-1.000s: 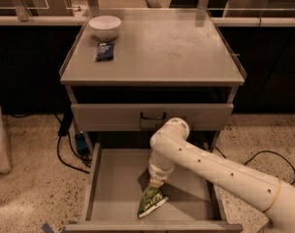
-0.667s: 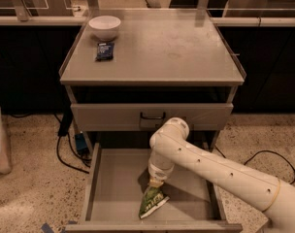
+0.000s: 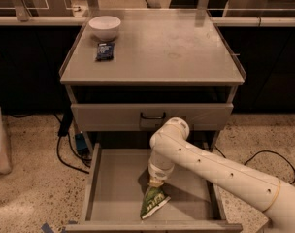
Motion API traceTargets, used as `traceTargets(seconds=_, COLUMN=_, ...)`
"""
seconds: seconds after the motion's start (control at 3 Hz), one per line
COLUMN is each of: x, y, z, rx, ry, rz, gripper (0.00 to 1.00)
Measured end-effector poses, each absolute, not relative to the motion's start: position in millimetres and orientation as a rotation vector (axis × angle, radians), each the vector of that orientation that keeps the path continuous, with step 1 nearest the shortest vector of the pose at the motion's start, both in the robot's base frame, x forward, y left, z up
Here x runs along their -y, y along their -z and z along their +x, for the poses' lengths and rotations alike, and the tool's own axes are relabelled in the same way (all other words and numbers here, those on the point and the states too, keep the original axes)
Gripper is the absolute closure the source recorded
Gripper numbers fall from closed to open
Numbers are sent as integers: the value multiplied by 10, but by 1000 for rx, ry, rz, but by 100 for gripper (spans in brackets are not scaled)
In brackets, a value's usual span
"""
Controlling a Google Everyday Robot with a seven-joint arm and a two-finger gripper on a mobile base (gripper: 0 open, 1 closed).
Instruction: Place green jalapeno chip bag into middle drawer
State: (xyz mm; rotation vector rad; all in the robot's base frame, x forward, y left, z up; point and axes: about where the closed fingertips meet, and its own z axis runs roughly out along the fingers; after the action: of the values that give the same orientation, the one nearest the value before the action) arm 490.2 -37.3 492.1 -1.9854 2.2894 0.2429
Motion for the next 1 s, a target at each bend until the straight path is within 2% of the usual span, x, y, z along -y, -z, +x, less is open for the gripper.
traceTargets(seconds=0.33, x=373, y=-4921, z=4902, rx=-2289, ry=-243, rz=-1985, gripper=3)
traceTargets(seconds=1.0, x=375, y=-4926, z=4903, rx=-2289, ry=-241, rz=-1987, gripper=0)
